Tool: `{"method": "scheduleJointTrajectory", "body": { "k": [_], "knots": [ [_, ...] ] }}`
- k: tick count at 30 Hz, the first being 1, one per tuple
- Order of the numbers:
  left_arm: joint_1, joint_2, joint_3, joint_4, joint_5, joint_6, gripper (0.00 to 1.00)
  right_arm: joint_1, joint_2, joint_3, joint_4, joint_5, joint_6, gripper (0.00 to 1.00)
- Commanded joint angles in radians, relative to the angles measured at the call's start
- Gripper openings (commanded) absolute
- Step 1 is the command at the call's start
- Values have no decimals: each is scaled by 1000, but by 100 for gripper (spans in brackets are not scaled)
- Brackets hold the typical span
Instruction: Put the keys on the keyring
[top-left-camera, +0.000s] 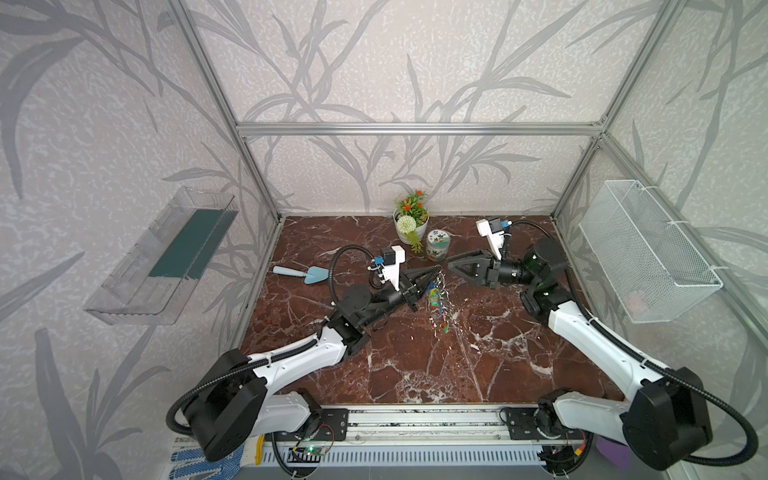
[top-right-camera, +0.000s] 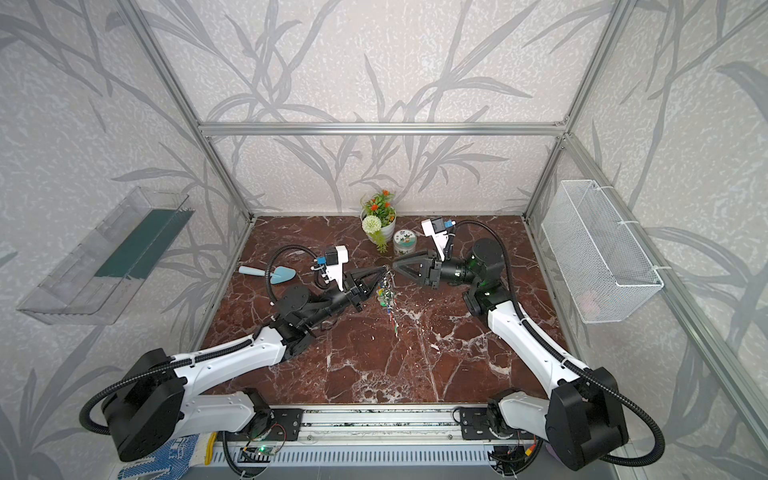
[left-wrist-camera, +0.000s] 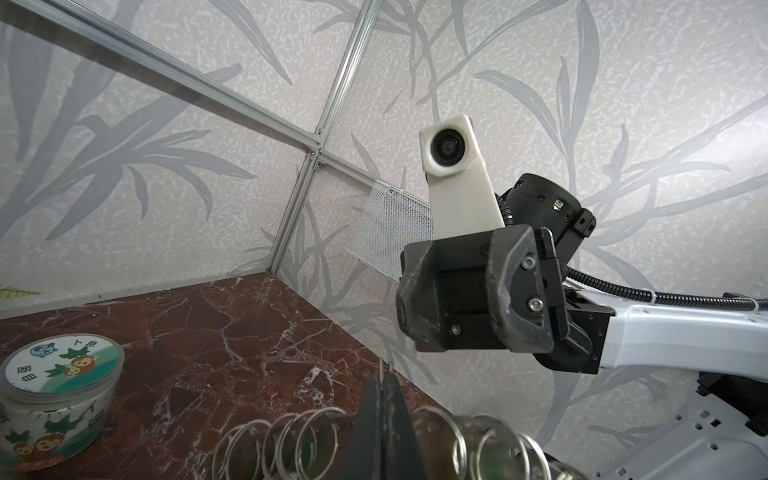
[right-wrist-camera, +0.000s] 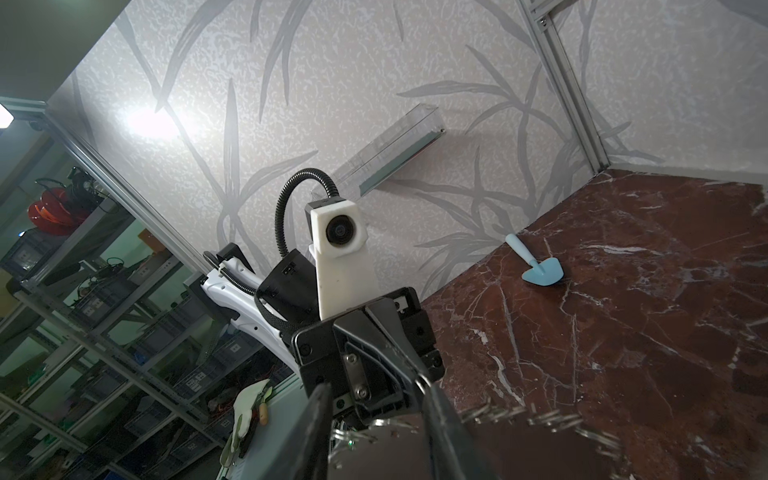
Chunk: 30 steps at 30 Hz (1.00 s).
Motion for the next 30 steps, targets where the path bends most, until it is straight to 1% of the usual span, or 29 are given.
{"method": "scheduleJointTrajectory", "body": {
  "k": [1,12,17,22,30],
  "knots": [
    [0,-11,40,132,19,-28,0,14,22,28,5,-5,-16,38],
    [0,-14,34,144,29,-45,0,13,48,3,35,-3,-9,38],
    [-1,-18,29,143,8,-35,0,14,67,-8,81,-14,26,31],
    [-1,1,29,168,3,-45,0,14,56,-37,77,-14,22,24],
    [0,-9,32,148,5,-47,0,14,47,-64,85,-14,22,13]
  ]
}}
